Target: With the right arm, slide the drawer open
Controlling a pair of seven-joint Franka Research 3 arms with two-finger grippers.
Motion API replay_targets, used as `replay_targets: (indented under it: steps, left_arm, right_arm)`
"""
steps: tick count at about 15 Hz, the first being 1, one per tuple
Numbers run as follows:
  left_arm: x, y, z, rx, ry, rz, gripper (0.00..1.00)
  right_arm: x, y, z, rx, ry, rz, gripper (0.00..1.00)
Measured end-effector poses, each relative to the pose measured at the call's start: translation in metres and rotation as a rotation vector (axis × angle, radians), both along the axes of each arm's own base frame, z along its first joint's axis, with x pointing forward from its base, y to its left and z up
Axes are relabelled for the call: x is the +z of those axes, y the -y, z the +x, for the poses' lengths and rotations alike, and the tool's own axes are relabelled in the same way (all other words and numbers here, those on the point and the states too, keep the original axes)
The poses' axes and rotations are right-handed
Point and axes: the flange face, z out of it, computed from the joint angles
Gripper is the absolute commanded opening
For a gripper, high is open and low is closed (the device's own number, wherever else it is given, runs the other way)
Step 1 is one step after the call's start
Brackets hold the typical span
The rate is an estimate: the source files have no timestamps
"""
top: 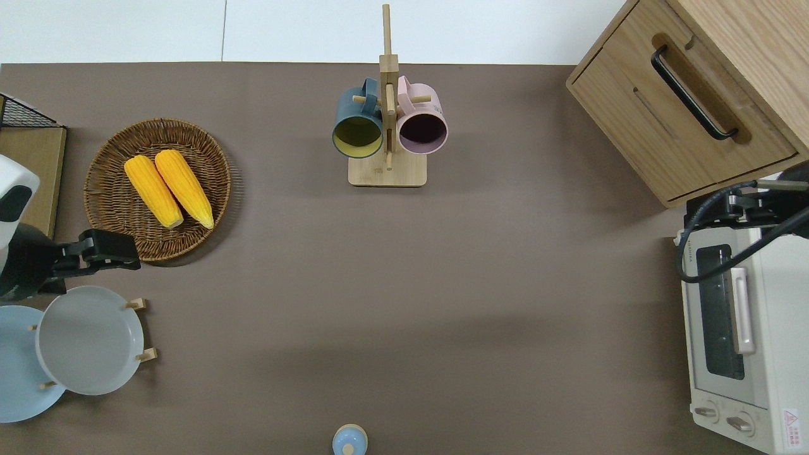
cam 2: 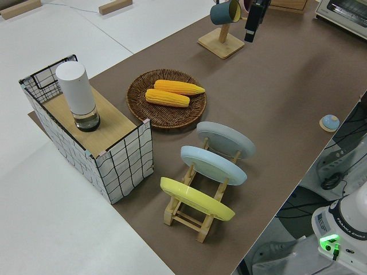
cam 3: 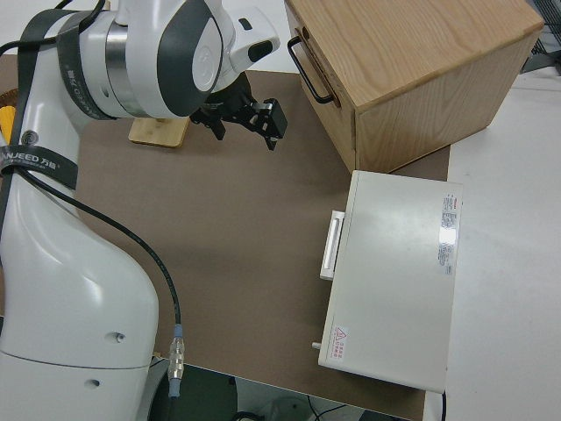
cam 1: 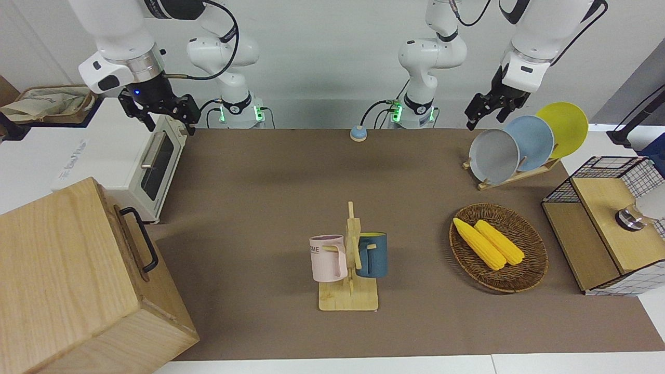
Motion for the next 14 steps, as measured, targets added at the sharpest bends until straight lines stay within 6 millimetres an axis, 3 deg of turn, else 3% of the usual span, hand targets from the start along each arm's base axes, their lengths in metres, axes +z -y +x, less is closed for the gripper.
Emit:
replay_targets:
  steps: [14]
  left_arm:
    - [0.0, 0.0, 0.0, 0.0, 0.0, 0.0, 0.99]
  right_arm:
    - [-0.0016, -0.0099, 0.0006, 0.022, -0.003, 0.0, 0.983]
